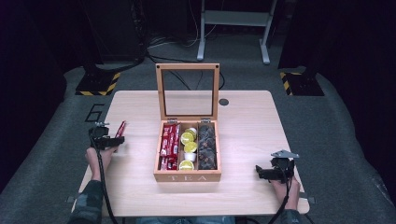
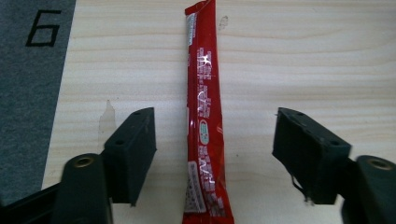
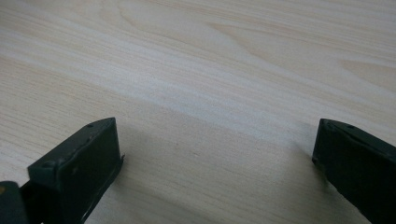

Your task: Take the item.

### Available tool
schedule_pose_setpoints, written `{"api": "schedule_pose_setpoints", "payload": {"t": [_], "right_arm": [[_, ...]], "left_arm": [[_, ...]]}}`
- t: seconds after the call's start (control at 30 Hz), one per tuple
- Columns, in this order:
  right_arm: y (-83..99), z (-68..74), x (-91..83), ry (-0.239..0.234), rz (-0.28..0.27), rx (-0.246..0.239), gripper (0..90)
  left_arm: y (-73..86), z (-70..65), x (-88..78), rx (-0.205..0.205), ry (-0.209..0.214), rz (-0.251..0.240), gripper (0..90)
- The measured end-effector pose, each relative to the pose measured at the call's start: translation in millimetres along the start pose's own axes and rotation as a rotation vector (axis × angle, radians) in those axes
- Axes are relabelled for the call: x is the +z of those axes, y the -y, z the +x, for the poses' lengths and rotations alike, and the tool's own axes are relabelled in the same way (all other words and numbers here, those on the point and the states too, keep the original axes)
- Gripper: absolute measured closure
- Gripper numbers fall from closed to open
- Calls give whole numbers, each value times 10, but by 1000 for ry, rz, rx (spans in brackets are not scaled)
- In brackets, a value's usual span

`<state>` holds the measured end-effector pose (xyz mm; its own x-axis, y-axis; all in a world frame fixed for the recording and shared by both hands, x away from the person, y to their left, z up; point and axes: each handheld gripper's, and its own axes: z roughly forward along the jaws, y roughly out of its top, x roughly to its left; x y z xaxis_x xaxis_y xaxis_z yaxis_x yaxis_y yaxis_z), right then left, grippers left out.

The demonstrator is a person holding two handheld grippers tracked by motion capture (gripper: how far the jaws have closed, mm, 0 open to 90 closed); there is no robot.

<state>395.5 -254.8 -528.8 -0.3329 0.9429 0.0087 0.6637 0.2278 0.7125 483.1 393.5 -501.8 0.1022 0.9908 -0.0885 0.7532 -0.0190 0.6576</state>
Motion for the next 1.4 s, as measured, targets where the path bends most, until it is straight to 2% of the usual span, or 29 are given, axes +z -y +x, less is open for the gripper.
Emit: {"api": "schedule_pose_setpoints", "payload": {"t": [0.1, 0.13, 0.17, 0.23, 0.5, 0.6, 0.77, 0.87, 1.1, 1.2, 1.4], "right_arm": [[0, 0, 0, 0, 0, 0, 1], [1, 0, 0, 1, 0, 0, 1], [1, 0, 0, 1, 0, 0, 1], [1, 1, 1, 1, -1, 0, 1], [1, 1, 0, 1, 0, 0, 1], [1, 2, 1, 3, -1, 1, 1], [1, 2, 0, 3, -1, 1, 1], [1, 2, 0, 3, -1, 1, 1], [2, 3, 1, 4, -2, 1, 1], [2, 3, 0, 3, -2, 2, 1], [1, 3, 0, 4, -1, 2, 1]], "left_arm": [[13, -11, -38, 1, 28, 15, 170], [19, -24, -51, -6, 34, -1, 158], [22, -27, -81, 15, 36, 7, 156], [33, -59, -126, 15, 40, -7, 151], [78, -143, -329, 68, 58, -27, 125], [82, -189, -416, 70, 73, -40, 116], [107, -255, -544, 116, 77, -61, 115], [146, -281, -589, 130, 85, -58, 115], [259, -293, -660, 140, 91, -68, 112], [321, -301, -692, 127, 94, -74, 112], [411, -296, -753, 139, 89, -82, 102]]}}
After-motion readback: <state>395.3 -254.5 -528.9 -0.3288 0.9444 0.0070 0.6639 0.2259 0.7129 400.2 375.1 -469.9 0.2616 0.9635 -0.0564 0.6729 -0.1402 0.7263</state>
